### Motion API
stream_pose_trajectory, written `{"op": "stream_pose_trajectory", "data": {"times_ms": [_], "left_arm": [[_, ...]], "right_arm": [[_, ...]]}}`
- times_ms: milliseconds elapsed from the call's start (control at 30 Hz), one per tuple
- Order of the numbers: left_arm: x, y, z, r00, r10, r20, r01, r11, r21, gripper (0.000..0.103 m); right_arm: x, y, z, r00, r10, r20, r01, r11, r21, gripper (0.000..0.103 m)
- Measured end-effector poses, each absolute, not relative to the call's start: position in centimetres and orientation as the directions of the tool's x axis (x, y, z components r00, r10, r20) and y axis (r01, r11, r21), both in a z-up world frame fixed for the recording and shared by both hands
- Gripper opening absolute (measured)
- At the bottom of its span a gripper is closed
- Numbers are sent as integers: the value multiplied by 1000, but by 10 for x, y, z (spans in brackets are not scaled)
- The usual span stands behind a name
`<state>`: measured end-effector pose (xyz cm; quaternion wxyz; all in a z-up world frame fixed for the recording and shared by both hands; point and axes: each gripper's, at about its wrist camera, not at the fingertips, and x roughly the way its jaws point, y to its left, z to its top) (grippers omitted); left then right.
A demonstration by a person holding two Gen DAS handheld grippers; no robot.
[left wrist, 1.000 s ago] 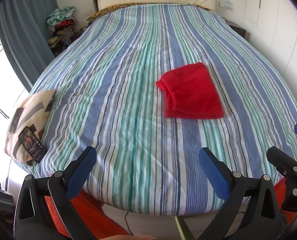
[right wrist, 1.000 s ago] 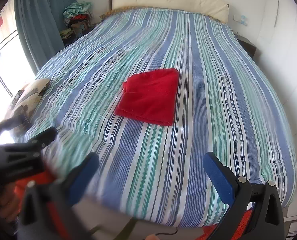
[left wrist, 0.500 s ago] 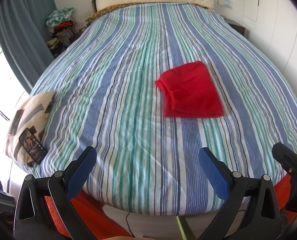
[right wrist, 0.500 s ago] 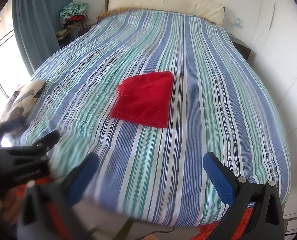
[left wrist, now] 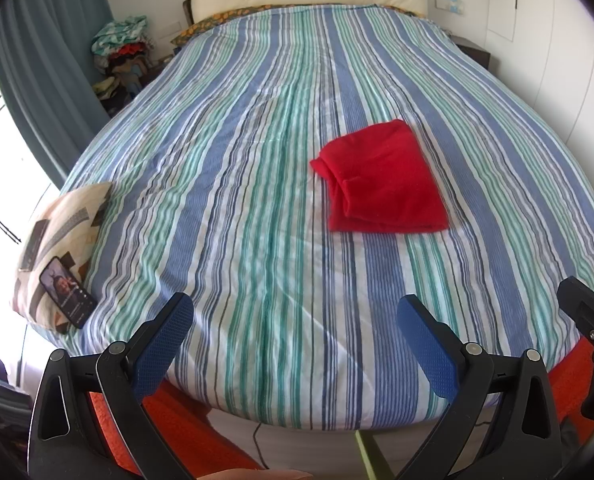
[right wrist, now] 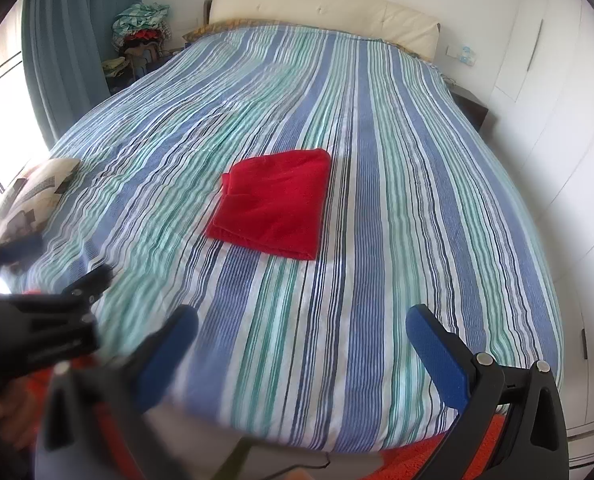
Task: Fold small clothes
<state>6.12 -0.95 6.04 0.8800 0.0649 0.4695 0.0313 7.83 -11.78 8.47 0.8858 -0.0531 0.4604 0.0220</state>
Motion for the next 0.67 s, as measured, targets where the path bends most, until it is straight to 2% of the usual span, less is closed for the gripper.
{"op": "stream_pose_trajectory", "data": {"times_ms": [667], "left_arm": [[56, -15, 64, 587, 107, -802, 31, 987, 155, 102]], "right_arm": [[78, -122, 83, 570, -16, -822, -68, 995, -67, 103]]}}
